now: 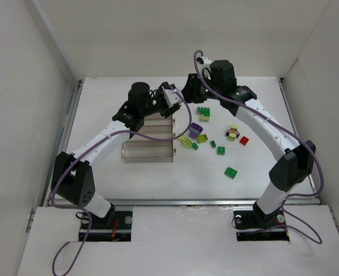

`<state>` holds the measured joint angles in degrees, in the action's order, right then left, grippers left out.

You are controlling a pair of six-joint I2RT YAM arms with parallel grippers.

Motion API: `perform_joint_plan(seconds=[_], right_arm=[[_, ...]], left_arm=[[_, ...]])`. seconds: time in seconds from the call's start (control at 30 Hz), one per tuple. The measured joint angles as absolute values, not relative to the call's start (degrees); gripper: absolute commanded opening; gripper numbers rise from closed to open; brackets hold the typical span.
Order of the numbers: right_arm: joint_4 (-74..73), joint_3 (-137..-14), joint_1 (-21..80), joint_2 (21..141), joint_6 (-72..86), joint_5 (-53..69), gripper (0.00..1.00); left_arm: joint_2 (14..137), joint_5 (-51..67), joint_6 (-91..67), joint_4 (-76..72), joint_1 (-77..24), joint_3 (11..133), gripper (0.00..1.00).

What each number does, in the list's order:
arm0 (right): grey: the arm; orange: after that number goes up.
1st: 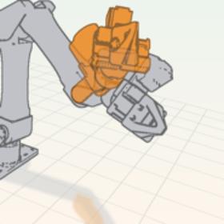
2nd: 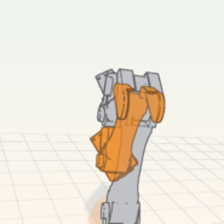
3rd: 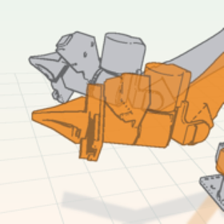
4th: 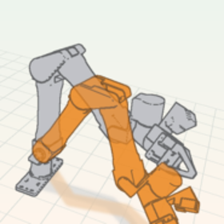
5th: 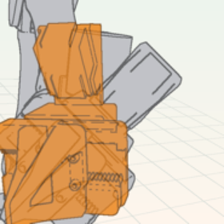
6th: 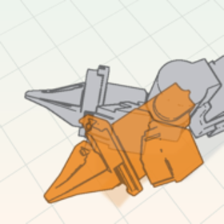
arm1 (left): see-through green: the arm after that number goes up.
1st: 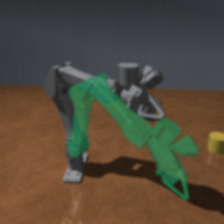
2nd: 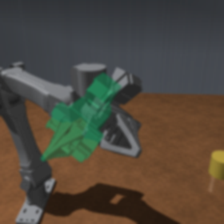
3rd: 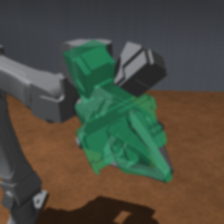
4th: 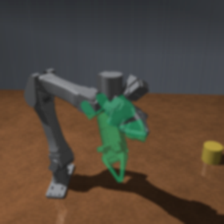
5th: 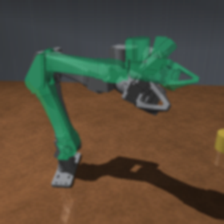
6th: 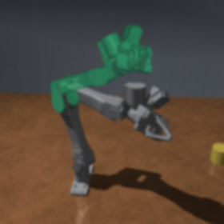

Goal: Sort the legos into containers by color

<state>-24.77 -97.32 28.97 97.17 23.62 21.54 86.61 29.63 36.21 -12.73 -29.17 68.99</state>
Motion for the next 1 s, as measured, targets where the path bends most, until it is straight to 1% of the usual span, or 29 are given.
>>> perform_joint_plan(seconds=[0.07, 0.1, 0.2, 0.23, 0.47, 0.6, 0.7, 0.83, 1.0], right_arm=[[-24.5, -97.1, 29.0, 97.2, 23.6, 21.8, 0.00], [-24.1, -96.9, 29.0, 97.2, 23.8, 21.9, 0.00], [-23.1, -96.6, 29.0, 97.2, 23.3, 22.0, 0.00], [-23.0, -96.6, 29.0, 97.1, 23.3, 22.1, 0.00], [-22.9, -96.6, 29.0, 97.2, 23.2, 21.9, 0.00], [-23.2, -96.6, 28.9, 98.0, 23.9, 22.2, 0.00], [-23.1, -97.0, 27.2, 98.1, 24.5, 21.5, 0.00], [-22.4, -102.3, 24.8, 101.3, 25.4, 20.7, 0.00], [-21.0, -112.1, 26.3, 112.2, 25.8, 20.4, 0.00]], left_arm=[[86.6, 29.5, 35.9, -13.2, -29.2, 69.0, 0.42], [86.6, 29.5, 35.8, -13.2, -29.2, 69.0, 0.33], [86.6, 29.8, 35.1, -12.9, -29.2, 69.0, 0.16], [86.6, 29.7, 34.9, -12.9, -29.2, 69.0, 0.01], [86.5, 29.2, 33.2, -12.6, -28.8, 68.8, 0.00], [84.5, 28.5, 32.8, -11.8, -27.6, 66.1, 0.00], [82.5, 25.2, 33.2, -7.8, -23.0, 62.5, 0.00], [81.5, 21.5, 33.2, -3.5, -17.2, 59.0, 0.00], [78.4, 19.2, 32.4, -1.3, -15.2, 55.6, 0.00]])
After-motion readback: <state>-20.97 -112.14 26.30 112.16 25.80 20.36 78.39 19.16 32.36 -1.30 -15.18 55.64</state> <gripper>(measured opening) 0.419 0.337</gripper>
